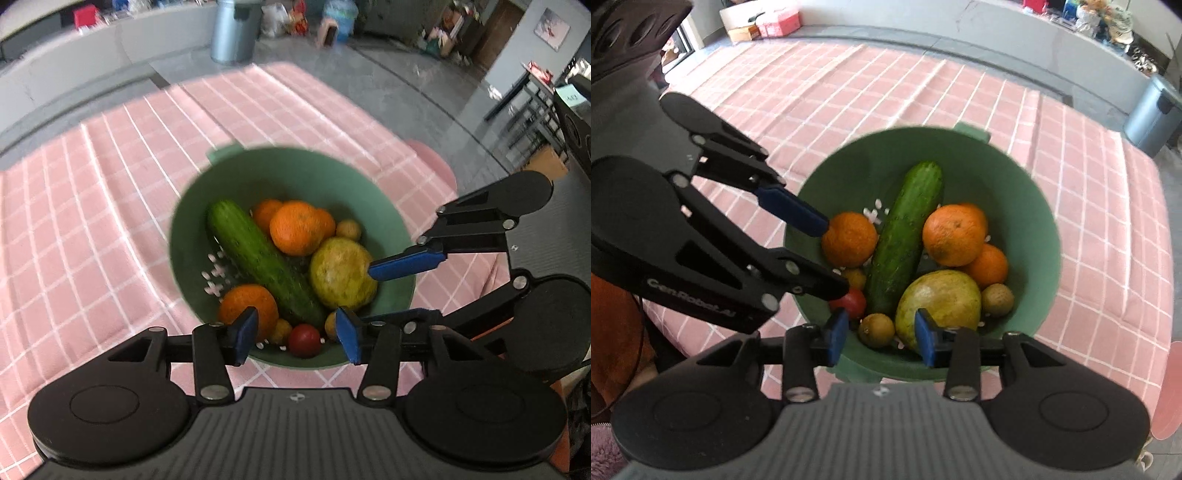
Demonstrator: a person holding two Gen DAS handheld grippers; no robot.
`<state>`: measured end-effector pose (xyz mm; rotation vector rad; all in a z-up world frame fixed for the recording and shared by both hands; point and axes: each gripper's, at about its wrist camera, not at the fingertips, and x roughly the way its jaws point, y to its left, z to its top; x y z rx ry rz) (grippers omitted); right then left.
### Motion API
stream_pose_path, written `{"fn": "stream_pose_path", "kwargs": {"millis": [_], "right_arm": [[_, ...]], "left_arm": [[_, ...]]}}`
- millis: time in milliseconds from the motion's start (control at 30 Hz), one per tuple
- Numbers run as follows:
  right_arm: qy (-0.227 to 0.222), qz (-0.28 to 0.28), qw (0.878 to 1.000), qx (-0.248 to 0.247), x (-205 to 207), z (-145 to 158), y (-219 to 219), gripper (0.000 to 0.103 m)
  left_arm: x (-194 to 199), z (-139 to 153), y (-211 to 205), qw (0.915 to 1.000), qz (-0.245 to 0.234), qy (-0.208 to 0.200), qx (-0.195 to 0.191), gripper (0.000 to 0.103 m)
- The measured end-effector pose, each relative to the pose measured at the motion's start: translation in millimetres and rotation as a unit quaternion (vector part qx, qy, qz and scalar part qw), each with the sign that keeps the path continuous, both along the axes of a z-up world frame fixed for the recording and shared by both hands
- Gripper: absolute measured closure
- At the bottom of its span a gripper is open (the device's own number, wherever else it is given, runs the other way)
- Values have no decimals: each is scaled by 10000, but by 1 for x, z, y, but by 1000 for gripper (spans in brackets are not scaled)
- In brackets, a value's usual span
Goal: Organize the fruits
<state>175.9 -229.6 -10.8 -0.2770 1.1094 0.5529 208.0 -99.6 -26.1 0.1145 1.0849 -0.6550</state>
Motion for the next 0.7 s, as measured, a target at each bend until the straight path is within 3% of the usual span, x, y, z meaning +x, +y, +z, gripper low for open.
{"fn": "stream_pose_path", "kwargs": {"millis": [67,300,367,500,700], "right_arm": [[-166,-78,9998,47,-5,12,-1,66],[-1072,-619,9920,230,-37,62,-5,48],[-1319,-759,9879,291,-49,74,-5,47],[-1954,-1070,9738,465,-82,97,-2,34],[-2754,-1519,9472,620,-132,106,2,19]], "left_arm": [[-7,13,6,9997,152,-192,-30,46],[-47,60,21,9906,723,-1141,215,46],[-63,70,24,9841,880,-1503,351,46],[-96,85,33,9649,1301,-2228,486,44],[-147,90,44,9332,2009,-2951,411,21]]}}
